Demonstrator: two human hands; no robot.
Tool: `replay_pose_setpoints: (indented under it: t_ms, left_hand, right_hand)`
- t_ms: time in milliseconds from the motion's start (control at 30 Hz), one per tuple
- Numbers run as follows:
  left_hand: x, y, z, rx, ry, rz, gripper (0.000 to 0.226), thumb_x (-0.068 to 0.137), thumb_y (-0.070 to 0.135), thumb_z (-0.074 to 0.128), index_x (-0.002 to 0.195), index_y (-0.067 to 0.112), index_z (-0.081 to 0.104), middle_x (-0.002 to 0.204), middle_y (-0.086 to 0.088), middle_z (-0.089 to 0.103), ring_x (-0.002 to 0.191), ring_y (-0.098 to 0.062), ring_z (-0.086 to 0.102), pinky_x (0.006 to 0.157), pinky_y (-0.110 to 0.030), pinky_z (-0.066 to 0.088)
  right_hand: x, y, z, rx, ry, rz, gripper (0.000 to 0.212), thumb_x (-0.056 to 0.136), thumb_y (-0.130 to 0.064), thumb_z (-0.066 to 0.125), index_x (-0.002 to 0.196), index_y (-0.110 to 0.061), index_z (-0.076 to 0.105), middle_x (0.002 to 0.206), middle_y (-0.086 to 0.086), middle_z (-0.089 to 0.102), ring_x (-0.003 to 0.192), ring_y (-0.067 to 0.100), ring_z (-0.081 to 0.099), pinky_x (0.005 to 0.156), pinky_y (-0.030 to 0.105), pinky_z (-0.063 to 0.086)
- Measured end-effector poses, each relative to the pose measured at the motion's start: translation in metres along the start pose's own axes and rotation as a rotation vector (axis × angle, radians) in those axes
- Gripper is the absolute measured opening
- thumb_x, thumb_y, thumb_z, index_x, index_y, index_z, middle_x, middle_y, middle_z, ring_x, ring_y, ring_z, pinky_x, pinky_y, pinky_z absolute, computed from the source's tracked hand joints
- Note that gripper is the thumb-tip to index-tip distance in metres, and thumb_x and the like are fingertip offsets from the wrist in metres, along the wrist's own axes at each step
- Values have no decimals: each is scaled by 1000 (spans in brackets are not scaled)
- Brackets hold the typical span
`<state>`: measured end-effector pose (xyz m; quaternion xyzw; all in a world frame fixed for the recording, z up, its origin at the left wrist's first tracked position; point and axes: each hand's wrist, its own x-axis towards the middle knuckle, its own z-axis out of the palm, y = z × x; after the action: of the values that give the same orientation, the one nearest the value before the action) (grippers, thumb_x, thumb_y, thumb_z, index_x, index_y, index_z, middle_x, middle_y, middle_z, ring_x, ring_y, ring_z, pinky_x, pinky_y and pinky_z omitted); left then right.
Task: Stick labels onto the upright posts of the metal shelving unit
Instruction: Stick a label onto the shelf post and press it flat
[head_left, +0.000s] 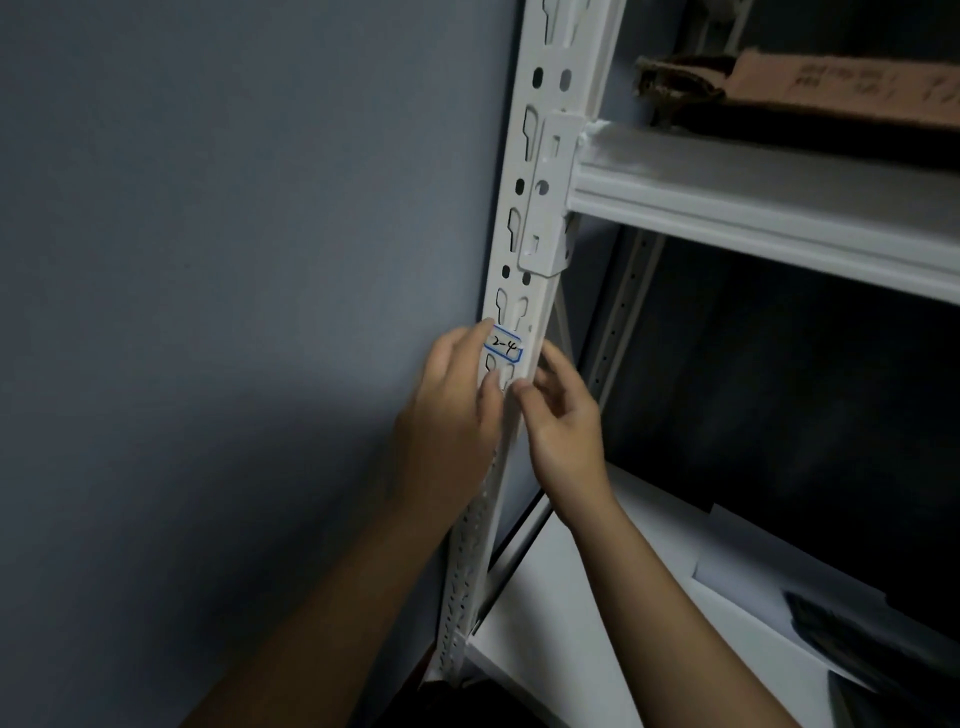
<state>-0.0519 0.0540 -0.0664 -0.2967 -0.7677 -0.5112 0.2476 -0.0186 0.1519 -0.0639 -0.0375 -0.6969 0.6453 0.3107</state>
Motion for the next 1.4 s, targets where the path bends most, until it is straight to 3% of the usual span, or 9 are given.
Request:
replay_pose_setpoints:
  t_ms: [100, 267, 400, 600, 800, 1000, 1200, 1400]
  left_hand:
    - [7, 6, 1, 84, 104, 73, 31, 91, 19, 53, 120, 10, 59, 113, -5, 57, 97, -21, 60, 77, -36, 53]
    - [15, 5, 7, 245, 158, 154, 15, 89, 15, 61, 101, 10, 67, 99, -3, 63, 90, -20, 58, 68, -28, 48]
    - [15, 1, 13, 267, 156, 196, 10, 88, 14, 60, 93, 10, 68, 95, -4, 65, 88, -21, 59, 65, -33, 51]
    - [18, -5, 14, 323, 158, 227, 10, 90, 16, 60, 93, 11, 68, 94, -3, 65, 86, -18, 56, 66, -24, 44]
    - [19, -9, 14, 340, 167, 238, 9, 90, 16, 60, 92, 11, 68, 92, -2, 64, 84, -16, 53, 66, -20, 38]
    - [22, -11, 10, 362, 145, 264, 10, 90, 16, 59, 90, 12, 67, 93, -1, 64, 84, -17, 53, 65, -24, 41]
    - [23, -7, 10, 382, 138, 330, 11, 90, 15, 57, 91, 10, 67, 91, -4, 63, 81, -17, 56, 62, -26, 45]
    - [26, -8, 6, 562, 161, 488, 15, 93, 17, 55, 88, 10, 67, 86, -4, 64, 72, -17, 59, 54, -22, 41]
  right_hand:
    - [6, -6, -3, 29, 42, -55, 42, 94, 9, 47, 128, -15, 54, 112, -8, 66, 103, -4, 63, 92, 16, 49]
    - [10, -7, -3, 67, 52, -55, 37, 94, 8, 46, 115, -18, 60, 106, -5, 70, 100, 6, 67, 90, 22, 53]
    - [12, -4, 0, 73, 86, -65, 33, 94, 6, 48, 110, -18, 61, 105, -1, 70, 96, 7, 67, 83, 19, 53]
    - [12, 2, 1, 108, 64, -76, 36, 93, 9, 44, 114, -16, 60, 109, 2, 69, 100, 7, 66, 84, 19, 52]
    - [14, 10, 2, 112, 61, -69, 38, 92, 8, 45, 121, -13, 58, 115, 5, 67, 107, 13, 64, 93, 30, 53]
    - [13, 9, 2, 140, 53, -89, 41, 89, 13, 44, 118, -13, 57, 112, 4, 67, 101, 8, 65, 78, 16, 51]
    - [12, 8, 1, 154, 46, -92, 43, 89, 13, 44, 118, -15, 57, 110, 1, 67, 98, 4, 65, 79, 15, 50]
    - [10, 11, 1, 104, 57, -89, 44, 91, 10, 44, 124, -17, 54, 114, 0, 64, 100, 2, 63, 81, 15, 51]
